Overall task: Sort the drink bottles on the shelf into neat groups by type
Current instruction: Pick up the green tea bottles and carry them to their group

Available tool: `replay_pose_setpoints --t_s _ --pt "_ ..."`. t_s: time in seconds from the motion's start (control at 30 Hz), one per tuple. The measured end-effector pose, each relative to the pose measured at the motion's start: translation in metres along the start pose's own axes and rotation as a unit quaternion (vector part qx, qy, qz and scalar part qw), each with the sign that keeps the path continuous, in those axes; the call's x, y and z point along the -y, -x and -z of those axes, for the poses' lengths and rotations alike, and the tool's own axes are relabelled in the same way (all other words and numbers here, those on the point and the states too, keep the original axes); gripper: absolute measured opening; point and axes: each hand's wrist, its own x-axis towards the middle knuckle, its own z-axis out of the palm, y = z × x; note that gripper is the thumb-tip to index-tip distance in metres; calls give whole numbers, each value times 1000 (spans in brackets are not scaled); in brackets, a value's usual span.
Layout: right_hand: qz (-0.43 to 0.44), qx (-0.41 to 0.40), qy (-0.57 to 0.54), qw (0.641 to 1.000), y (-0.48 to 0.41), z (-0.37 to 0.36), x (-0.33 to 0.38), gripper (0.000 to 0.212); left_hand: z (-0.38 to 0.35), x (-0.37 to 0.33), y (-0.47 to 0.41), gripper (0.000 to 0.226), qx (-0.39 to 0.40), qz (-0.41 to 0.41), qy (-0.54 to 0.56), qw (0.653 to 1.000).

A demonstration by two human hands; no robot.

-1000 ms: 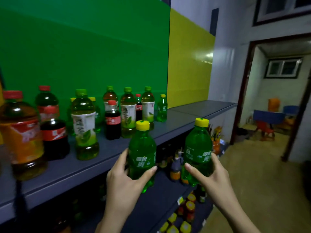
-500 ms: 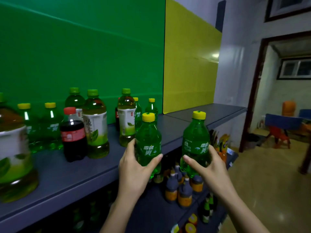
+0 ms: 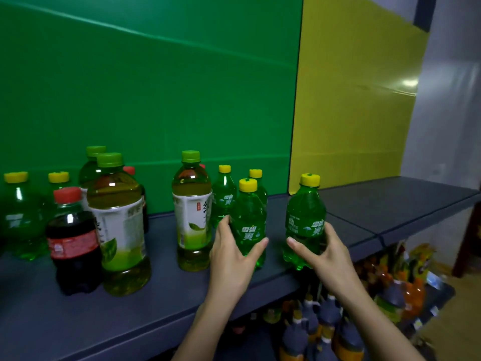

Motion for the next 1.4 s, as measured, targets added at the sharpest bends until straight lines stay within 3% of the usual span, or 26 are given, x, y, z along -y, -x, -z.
replay_pose_setpoints --t_s 0.27,0.53,0.63,0.73,0.8,0.87,0.97,1.1,1.23,1.4 --pt "-11 73 9 997 -63 -32 -43 62 -33 9 -25 78 -39 31 -66 997" --pt "-22 114 9 993 -81 -42 -57 63 -48 7 -35 81 -55 60 -111 990" --pt "8 59 27 998 -72 -36 -53 79 -33 2 -13 80 -59 46 -137 988" --pt "156 -70 -35 985 -46 -30 -28 61 0 -8 23 46 -169 -35 -158 972" --pt "248 -44 -80 964 -29 -40 -9 46 26 -11 39 31 -293 -76 -188 934" --pt "289 26 -107 951 -18 -59 8 42 51 -12 44 34 -375 -75 -223 897" --pt "274 126 -139 943 -12 -90 31 52 86 -2 34 57 -418 -8 -266 869" --pt "185 198 -153 951 -21 -130 41 82 111 13 13 80 -360 92 -271 888" --pt "95 244 -167 951 -32 -152 42 86 111 22 4 74 -343 113 -288 887" --pt "92 246 -132 956 -31 -159 37 74 112 25 -1 67 -334 142 -305 880"
